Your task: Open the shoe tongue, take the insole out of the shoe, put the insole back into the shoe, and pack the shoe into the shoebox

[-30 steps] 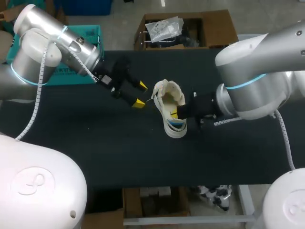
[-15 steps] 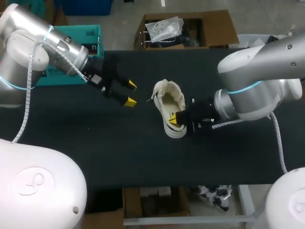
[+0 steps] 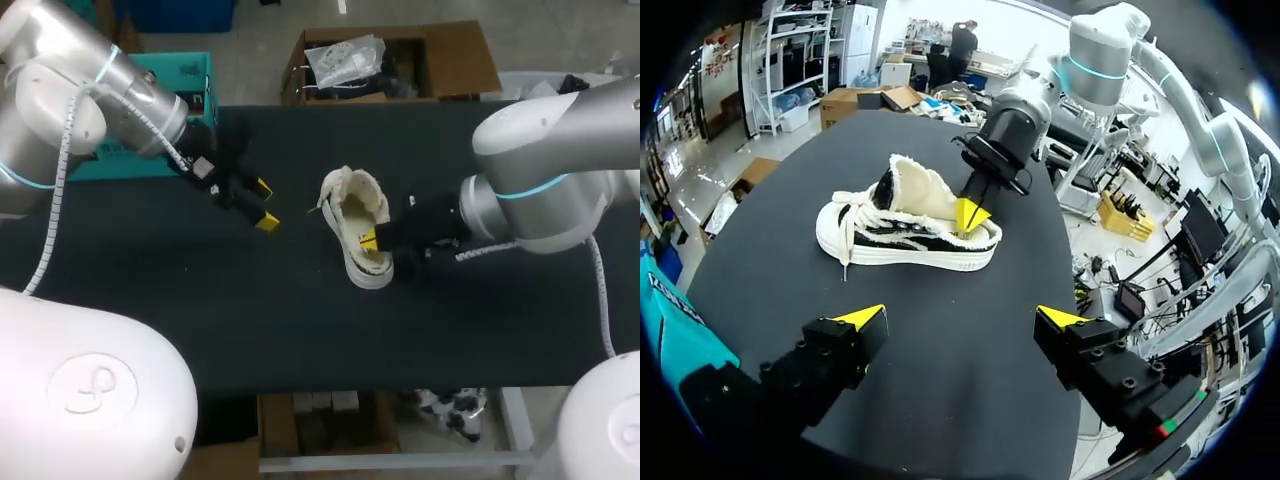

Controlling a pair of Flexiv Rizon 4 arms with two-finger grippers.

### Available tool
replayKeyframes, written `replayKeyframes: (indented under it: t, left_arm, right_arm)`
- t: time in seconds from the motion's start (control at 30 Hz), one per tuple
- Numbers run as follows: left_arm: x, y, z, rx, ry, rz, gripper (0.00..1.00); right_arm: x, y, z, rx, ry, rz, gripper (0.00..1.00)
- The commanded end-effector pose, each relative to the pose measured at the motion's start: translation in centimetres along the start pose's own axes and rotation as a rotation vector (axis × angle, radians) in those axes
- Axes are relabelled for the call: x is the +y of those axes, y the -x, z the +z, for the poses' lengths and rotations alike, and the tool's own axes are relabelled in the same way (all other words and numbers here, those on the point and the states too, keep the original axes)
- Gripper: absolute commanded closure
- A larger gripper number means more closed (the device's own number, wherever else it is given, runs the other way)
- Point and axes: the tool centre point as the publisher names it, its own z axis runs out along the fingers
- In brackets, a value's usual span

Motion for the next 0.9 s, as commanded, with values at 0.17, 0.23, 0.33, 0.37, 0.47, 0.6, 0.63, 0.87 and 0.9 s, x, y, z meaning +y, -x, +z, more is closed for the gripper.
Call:
replayKeyframes:
  t: [0.17,0.23,0.33,0.37,0.47,0.6,0.63,0.87,0.9]
  left_arm:
    - [0.0,-1.0,-0.3,-0.119,0.154,-0.001,0.0]
    - [0.0,-1.0,-0.3,-0.119,0.154,-0.001,0.0]
    - [0.0,-1.0,-0.3,-0.119,0.154,-0.001,0.0]
    - [0.0,-1.0,-0.3,-0.119,0.154,-0.001,0.0]
    - [-0.2,-1.2,0.3,-0.149,0.167,-0.047,0.0]
    - [-1.2,-1.6,2.2,-0.211,0.196,-0.257,0.0]
    - [-1.5,-1.6,2.6,-0.211,0.204,-0.317,0.0]
    - [-2.2,-1.8,5.8,-0.591,0.368,-0.477,0.0]
    - [-2.2,-1.8,5.8,-0.591,0.368,-0.477,0.0]
  right_arm:
    - [-2.8,-0.8,-6.1,-0.135,0.011,-0.035,0.0]
    - [-2.8,-0.8,-6.1,-0.135,0.011,-0.035,0.0]
    - [-2.8,-0.8,-6.1,-0.135,0.011,-0.035,0.0]
    - [-2.8,-0.8,-6.1,-0.135,0.011,-0.035,0.0]
    - [-2.8,-0.8,-6.1,-0.135,0.011,-0.035,0.0]
    - [-2.3,-0.4,-6.8,-0.136,-0.009,-0.082,0.0]
    - [-2.2,-0.2,-7.3,-0.142,-0.01,-0.108,0.0]
    - [-1.1,1.1,-11.8,-0.435,0.012,-0.355,0.0]
    - [-1.1,1.1,-11.8,-0.435,0.012,-0.355,0.0]
